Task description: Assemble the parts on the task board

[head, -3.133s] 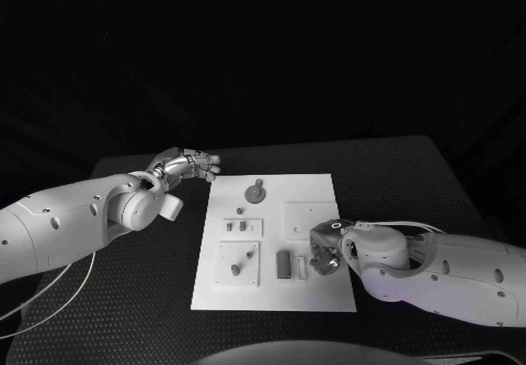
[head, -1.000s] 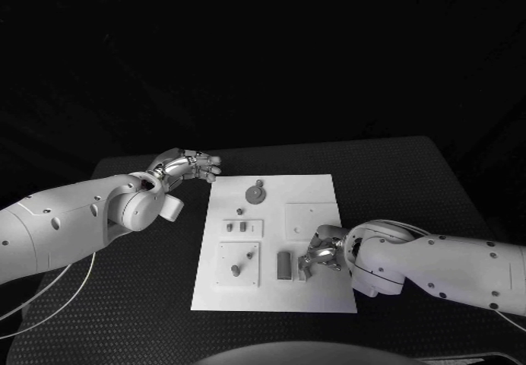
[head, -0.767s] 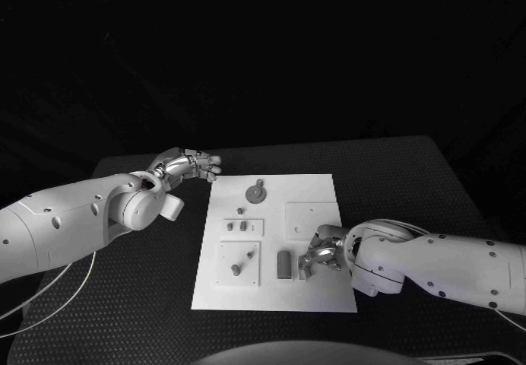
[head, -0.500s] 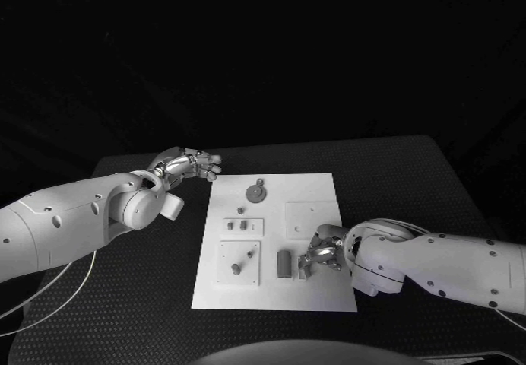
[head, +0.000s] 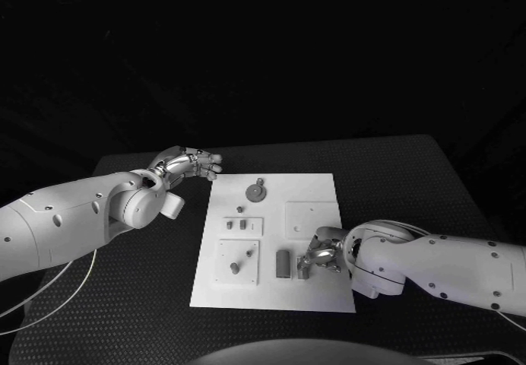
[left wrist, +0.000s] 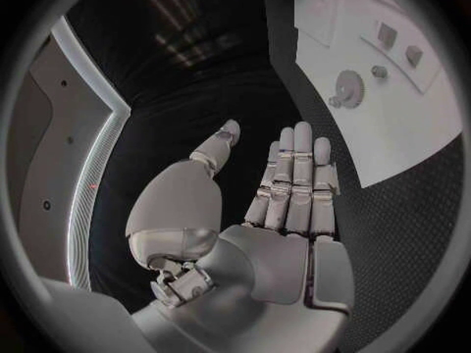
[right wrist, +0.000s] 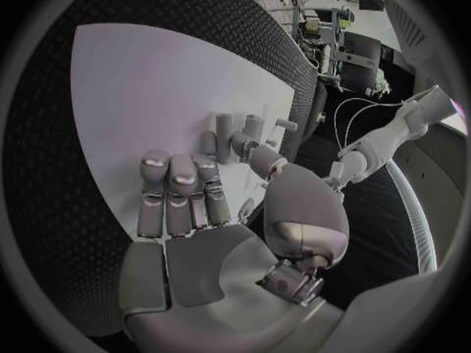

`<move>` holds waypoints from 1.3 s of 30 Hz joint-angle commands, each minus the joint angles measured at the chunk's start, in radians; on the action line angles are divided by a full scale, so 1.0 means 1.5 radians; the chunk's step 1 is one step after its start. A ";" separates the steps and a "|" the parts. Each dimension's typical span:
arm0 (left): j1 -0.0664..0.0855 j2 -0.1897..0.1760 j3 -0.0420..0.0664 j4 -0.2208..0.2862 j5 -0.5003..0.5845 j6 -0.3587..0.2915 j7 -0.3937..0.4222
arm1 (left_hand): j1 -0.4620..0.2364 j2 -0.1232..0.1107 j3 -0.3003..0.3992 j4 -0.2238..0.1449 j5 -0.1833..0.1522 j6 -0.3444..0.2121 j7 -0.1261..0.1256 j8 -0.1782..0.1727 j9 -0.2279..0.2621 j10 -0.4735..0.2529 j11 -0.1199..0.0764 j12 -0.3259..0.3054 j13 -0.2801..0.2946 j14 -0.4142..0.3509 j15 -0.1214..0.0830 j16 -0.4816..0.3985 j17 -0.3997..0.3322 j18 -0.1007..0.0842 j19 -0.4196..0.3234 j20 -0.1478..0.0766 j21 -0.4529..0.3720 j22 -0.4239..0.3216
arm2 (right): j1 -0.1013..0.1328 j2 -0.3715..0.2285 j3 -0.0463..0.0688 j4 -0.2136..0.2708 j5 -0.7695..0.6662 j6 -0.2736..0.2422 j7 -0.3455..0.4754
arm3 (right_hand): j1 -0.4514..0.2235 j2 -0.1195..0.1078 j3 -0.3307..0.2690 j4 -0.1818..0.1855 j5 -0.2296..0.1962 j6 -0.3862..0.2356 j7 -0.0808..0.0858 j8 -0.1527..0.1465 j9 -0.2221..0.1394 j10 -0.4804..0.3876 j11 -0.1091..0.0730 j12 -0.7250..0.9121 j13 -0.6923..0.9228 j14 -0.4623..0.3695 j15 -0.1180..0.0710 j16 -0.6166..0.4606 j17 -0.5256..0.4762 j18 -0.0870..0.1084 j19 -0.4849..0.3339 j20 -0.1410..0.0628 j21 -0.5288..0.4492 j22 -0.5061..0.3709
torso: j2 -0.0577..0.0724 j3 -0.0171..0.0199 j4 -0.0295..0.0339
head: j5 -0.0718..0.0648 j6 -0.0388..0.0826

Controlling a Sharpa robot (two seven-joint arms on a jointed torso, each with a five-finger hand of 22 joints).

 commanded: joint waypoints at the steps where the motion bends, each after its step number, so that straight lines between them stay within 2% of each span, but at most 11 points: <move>1: 0.001 0.001 0.000 0.001 -0.003 0.009 0.002 | -0.005 0.001 0.001 0.004 0.001 0.001 0.003 0.000 -0.001 -0.003 0.000 -0.003 -0.001 0.000 0.006 -0.005 0.001 0.003 0.001 0.004 -0.004 0.009 | -0.001 0.003 0.000 0.005 0.008 0.011 0.022 | -0.009 0.005 0.001 0.003 -0.005 0.007 0.000 0.003 0.001 0.005 -0.002 0.001 0.001 0.002 -0.003 -0.001 0.001 0.009 -0.001 -0.005 0.004 -0.001 | 0.000 0.0001 0.0000 | 0.000 0.000; 12: 0.001 0.002 0.000 0.001 -0.005 0.008 0.001 | -0.005 0.001 0.001 0.005 0.001 0.001 0.003 0.000 -0.001 -0.003 0.000 -0.003 -0.001 0.000 0.006 -0.005 0.001 0.003 0.001 0.004 -0.004 0.009 | -0.001 0.003 0.000 0.005 0.010 0.005 0.023 | -0.015 0.007 0.010 0.001 -0.019 0.007 -0.001 0.003 -0.001 0.006 -0.003 0.000 0.001 0.003 -0.003 -0.002 0.001 0.009 -0.001 -0.006 0.005 -0.002 | 0.000 0.0000 -0.0002 | 0.003 -0.001; 24: 0.001 0.002 0.000 0.000 -0.005 0.008 0.000 | -0.005 0.001 0.001 0.005 0.001 0.001 0.003 0.000 -0.001 -0.003 0.000 -0.003 -0.001 -0.001 0.006 -0.006 0.001 0.003 0.001 0.005 -0.005 0.010 | -0.001 0.002 0.000 0.004 0.009 0.003 0.027 | -0.029 -0.019 0.016 0.011 -0.038 0.006 0.000 0.004 -0.004 0.007 -0.002 -0.002 0.002 0.004 -0.003 -0.003 0.002 0.009 0.000 -0.007 0.007 -0.006 | 0.000 0.0002 -0.0002 | 0.004 -0.001; 28: 0.001 0.002 0.000 0.000 -0.006 0.008 0.000 | -0.005 0.001 0.001 0.005 0.001 0.001 0.003 0.000 -0.001 -0.003 0.000 -0.003 -0.001 -0.001 0.006 -0.006 0.002 0.003 0.001 0.005 -0.005 0.010 | -0.001 0.002 0.000 0.004 0.009 0.002 0.032 | -0.035 -0.035 0.015 0.020 -0.041 0.005 0.000 0.005 -0.004 0.007 -0.002 -0.002 0.003 0.004 -0.004 -0.004 0.002 0.009 0.001 -0.008 0.007 -0.007 | 0.000 0.0003 -0.0003 | 0.004 -0.001; 33: 0.001 0.002 0.000 0.000 -0.006 0.008 0.000 | -0.005 0.001 0.001 0.005 0.001 0.001 0.003 0.000 -0.001 -0.003 0.000 -0.003 -0.001 -0.001 0.006 -0.006 0.002 0.003 0.001 0.005 -0.005 0.010 | -0.001 0.002 0.000 0.004 0.009 0.006 0.037 | -0.035 -0.048 0.016 0.026 -0.042 0.004 0.000 0.005 -0.004 0.007 -0.002 -0.003 0.003 0.004 -0.004 -0.004 0.002 0.009 0.002 -0.009 0.007 -0.009 | 0.000 0.0003 -0.0001 | 0.004 -0.001; 39: 0.001 0.002 0.000 0.000 -0.006 0.008 -0.001 | -0.004 0.001 0.002 0.005 0.001 0.001 0.003 0.000 -0.001 -0.003 0.000 -0.003 -0.001 -0.001 0.006 -0.007 0.002 0.003 0.001 0.005 -0.005 0.010 | -0.001 0.001 0.000 0.003 0.008 0.010 0.037 | -0.026 -0.052 0.017 0.023 -0.041 0.002 0.000 0.006 -0.003 0.006 -0.002 -0.003 0.004 0.003 -0.005 -0.004 0.003 0.009 0.002 -0.011 0.008 -0.009 | 0.000 0.0000 -0.0003 | 0.004 -0.002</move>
